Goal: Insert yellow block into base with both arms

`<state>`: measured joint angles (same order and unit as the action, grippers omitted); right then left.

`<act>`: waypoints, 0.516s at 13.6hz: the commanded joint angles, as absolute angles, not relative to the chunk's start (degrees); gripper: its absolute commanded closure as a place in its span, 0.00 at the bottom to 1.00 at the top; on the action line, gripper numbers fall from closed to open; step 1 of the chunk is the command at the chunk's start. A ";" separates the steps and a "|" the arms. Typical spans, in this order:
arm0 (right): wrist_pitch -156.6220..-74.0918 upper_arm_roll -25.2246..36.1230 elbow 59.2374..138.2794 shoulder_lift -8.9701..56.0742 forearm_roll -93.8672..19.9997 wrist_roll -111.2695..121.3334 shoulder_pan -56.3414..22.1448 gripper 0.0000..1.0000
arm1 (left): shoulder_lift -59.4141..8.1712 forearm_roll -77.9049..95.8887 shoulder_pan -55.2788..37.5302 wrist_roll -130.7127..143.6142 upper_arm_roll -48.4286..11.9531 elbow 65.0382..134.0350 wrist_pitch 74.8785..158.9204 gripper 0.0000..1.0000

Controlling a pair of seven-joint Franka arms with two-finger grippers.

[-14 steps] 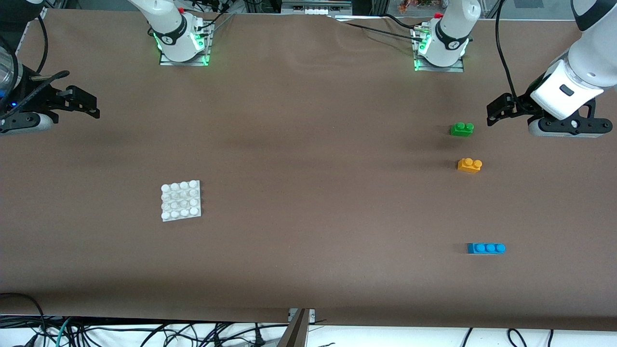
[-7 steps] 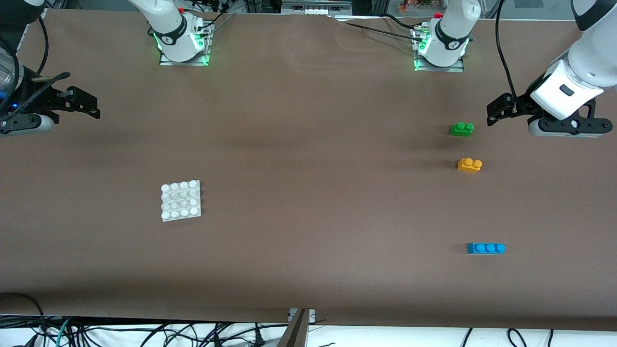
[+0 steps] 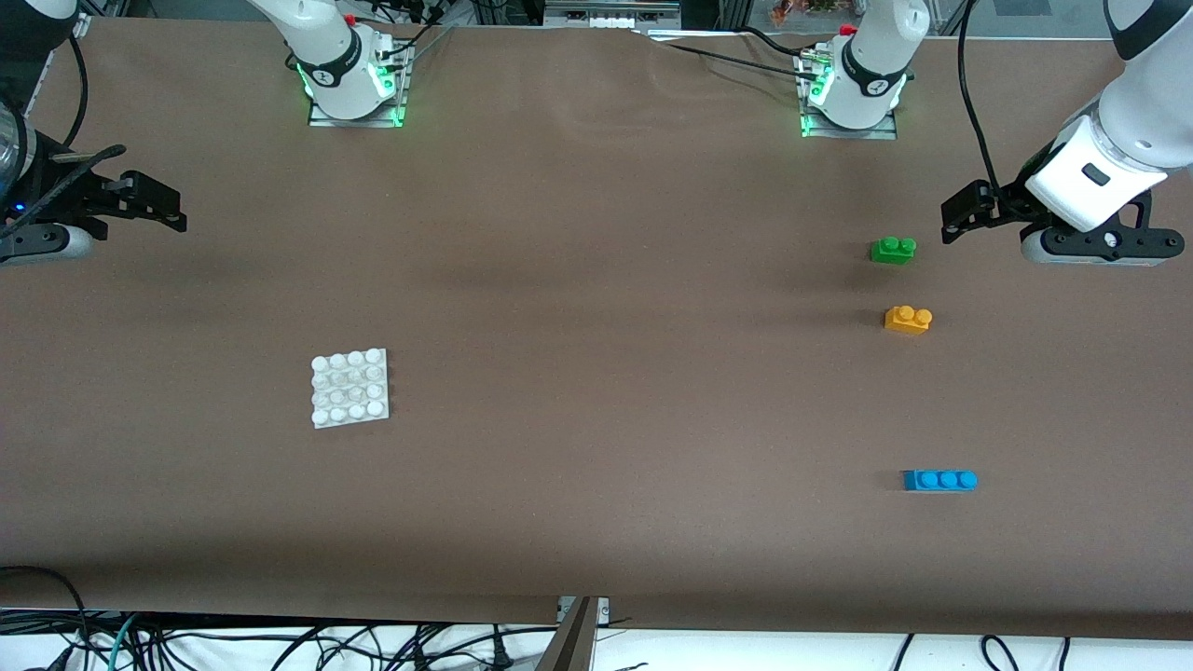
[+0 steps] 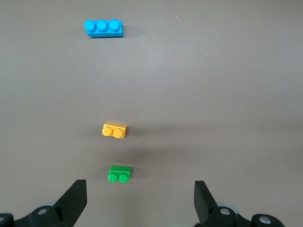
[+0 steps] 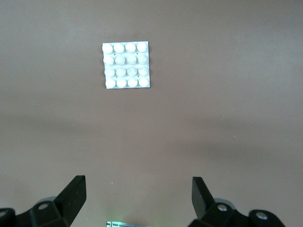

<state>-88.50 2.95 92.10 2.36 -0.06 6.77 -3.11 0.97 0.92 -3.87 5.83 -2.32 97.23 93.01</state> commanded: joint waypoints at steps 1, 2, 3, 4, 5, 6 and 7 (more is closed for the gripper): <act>-88.33 2.99 90.97 2.81 0.35 7.65 -2.72 0.01 | 0.53 2.02 -4.13 5.89 -2.02 96.15 92.55 0.00; -88.50 2.99 91.05 2.81 0.26 7.65 -2.72 0.01 | 0.53 2.02 -4.04 5.89 -2.02 96.15 92.55 0.00; -88.51 2.99 91.05 2.73 0.26 7.65 -2.72 0.01 | 0.53 2.02 -4.04 5.89 -2.02 96.15 92.55 0.00; -88.42 2.99 91.05 2.72 0.26 7.82 -2.64 0.01 | 0.53 2.02 -4.04 5.98 -2.02 96.15 92.46 0.00; -88.50 3.08 91.05 2.81 0.18 9.04 -2.64 0.01 | 0.53 2.02 -4.04 5.89 -2.02 96.15 92.29 0.00; -88.51 3.08 91.05 2.99 0.18 9.40 -2.55 0.01 | 0.53 2.02 -4.04 5.89 -2.02 96.15 92.29 0.00; -88.59 3.42 91.05 3.08 0.18 9.40 -2.55 0.01 | 0.53 2.02 -4.04 5.89 -2.02 96.15 92.29 0.00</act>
<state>-88.65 3.16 92.10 2.50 -0.03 7.78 -3.09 0.97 0.92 -3.86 5.83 -2.32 97.23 93.01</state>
